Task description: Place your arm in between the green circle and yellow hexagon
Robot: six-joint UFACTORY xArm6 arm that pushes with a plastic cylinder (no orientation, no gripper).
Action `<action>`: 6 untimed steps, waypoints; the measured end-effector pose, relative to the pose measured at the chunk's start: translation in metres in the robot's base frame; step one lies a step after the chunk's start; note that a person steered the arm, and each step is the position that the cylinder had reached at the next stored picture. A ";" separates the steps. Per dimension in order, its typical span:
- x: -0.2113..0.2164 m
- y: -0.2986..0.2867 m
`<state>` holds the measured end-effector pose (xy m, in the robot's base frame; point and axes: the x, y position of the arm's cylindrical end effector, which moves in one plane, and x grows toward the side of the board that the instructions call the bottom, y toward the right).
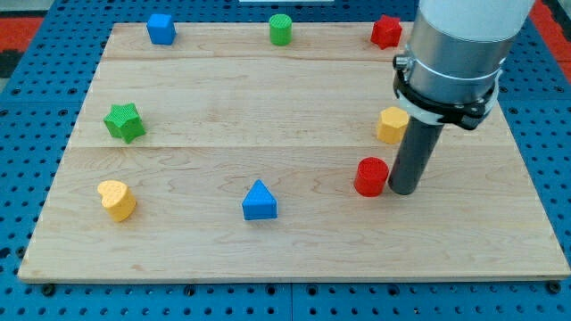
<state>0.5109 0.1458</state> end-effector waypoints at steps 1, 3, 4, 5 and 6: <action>-0.025 0.067; -0.176 0.037; -0.171 -0.065; -0.206 -0.138; -0.258 -0.190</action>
